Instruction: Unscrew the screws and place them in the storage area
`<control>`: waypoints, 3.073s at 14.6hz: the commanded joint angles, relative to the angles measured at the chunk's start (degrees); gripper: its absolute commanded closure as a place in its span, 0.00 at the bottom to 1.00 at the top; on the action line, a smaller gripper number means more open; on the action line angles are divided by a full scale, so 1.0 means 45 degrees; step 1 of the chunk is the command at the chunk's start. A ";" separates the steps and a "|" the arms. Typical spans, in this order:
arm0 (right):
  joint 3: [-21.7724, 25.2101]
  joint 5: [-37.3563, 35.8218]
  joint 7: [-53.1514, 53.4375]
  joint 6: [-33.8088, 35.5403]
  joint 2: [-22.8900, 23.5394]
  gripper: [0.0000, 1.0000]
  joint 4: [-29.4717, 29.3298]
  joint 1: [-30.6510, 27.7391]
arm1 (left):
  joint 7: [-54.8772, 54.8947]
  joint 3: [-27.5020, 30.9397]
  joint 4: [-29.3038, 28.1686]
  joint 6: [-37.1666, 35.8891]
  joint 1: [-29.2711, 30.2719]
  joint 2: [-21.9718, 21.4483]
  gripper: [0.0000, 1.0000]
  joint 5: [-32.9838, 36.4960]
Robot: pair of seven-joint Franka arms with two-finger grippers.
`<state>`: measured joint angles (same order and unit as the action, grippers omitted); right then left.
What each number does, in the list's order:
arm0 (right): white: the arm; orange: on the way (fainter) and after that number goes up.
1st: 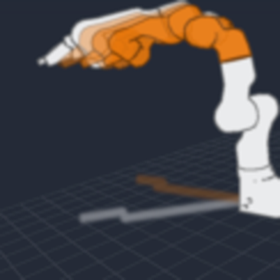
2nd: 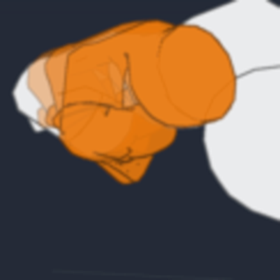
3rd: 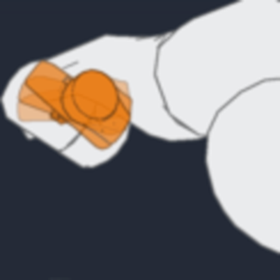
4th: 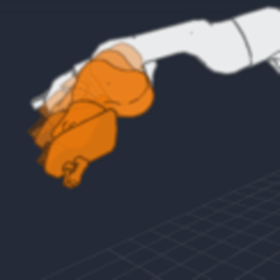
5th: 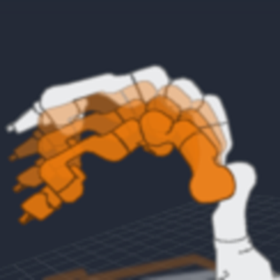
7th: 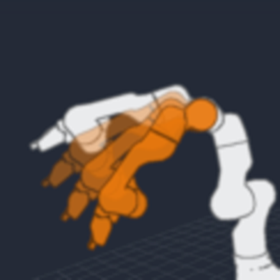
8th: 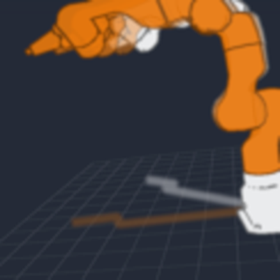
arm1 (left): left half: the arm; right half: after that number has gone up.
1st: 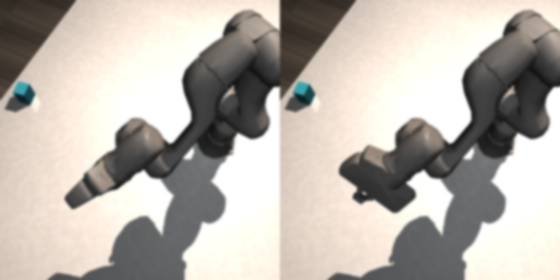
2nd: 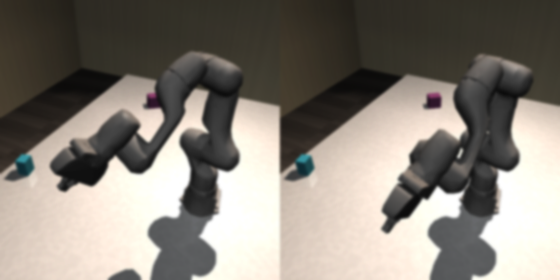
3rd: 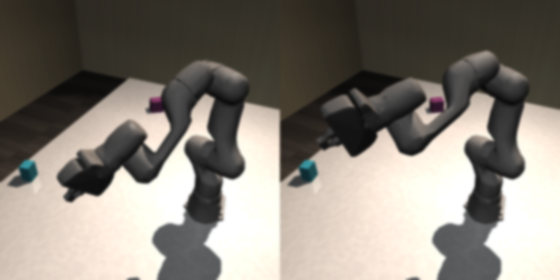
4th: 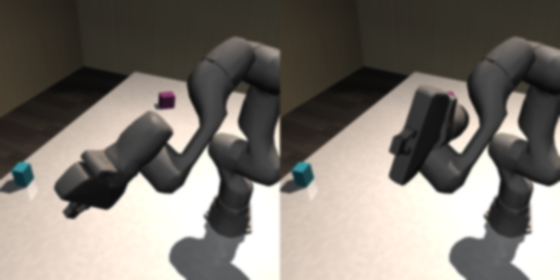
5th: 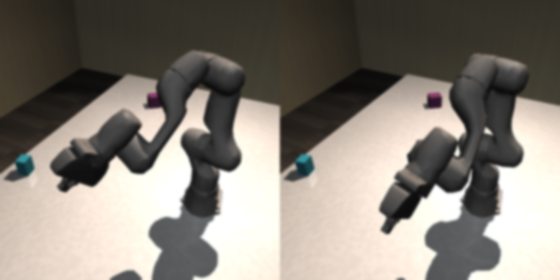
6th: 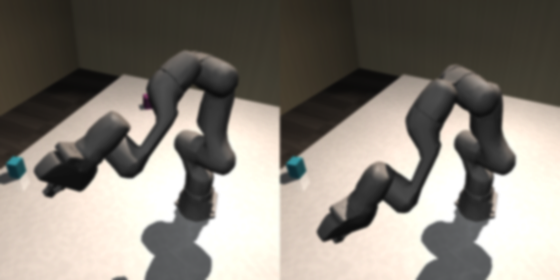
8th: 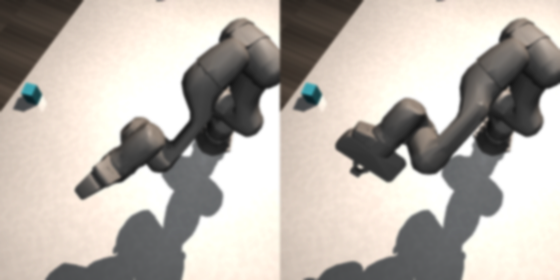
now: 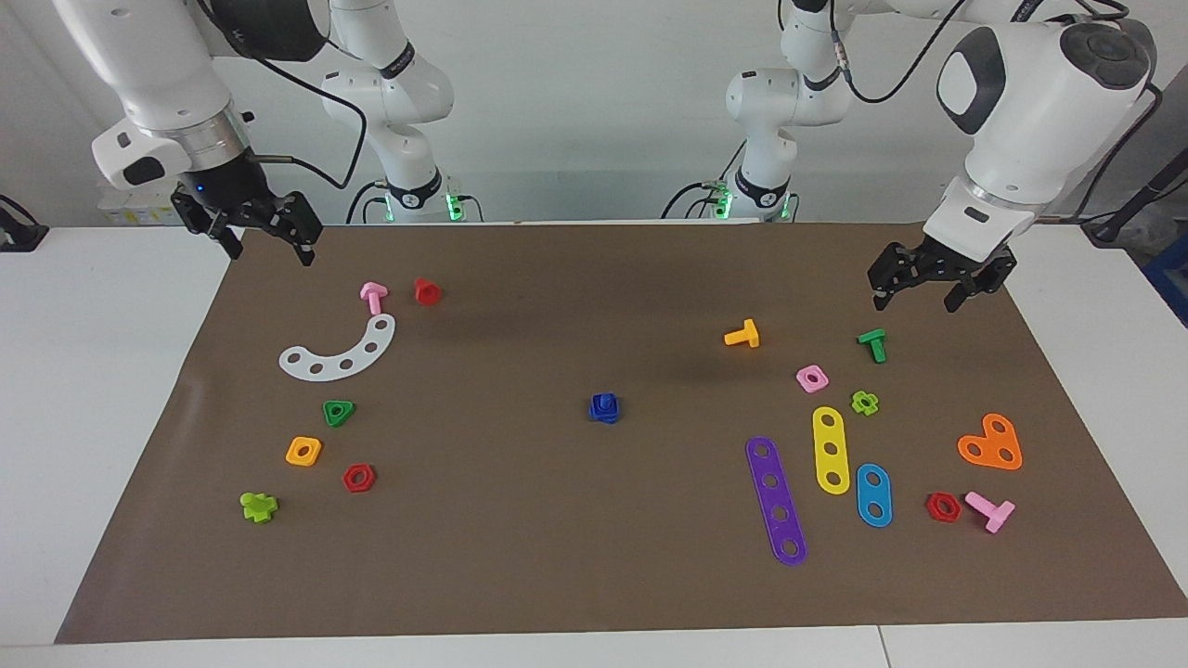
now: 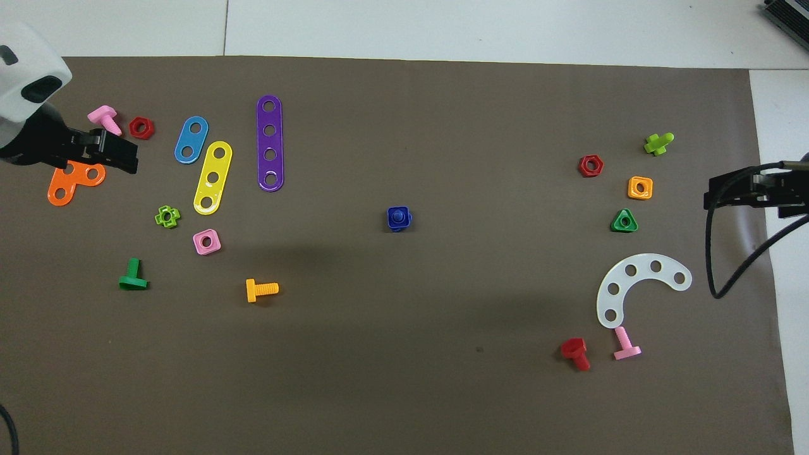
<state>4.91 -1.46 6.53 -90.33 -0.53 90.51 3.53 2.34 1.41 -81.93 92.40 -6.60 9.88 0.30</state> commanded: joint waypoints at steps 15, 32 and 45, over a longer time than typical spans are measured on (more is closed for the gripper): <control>-0.0075 0.0032 -0.0259 -0.0064 -0.0196 0.00 0.0219 -0.0061 | -0.2373 -0.0138 -0.1736 0.1791 -0.1694 -0.0652 0.00 -0.1042; -0.0075 0.0032 -0.0259 -0.0064 -0.0195 0.00 0.0219 -0.0061 | -0.7862 -0.0040 -0.1540 0.7606 -0.6326 0.3858 0.00 -0.0652; -0.0075 0.0032 -0.0259 -0.0064 -0.0215 0.00 0.0219 -0.0061 | -0.7903 -0.0021 -0.2341 0.8783 -0.6951 0.4621 0.06 -0.0281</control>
<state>4.91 -1.46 6.53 -90.33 -0.53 90.51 3.53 -32.18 0.16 -91.48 129.94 -36.70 30.30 -2.30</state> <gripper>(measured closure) 0.000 0.048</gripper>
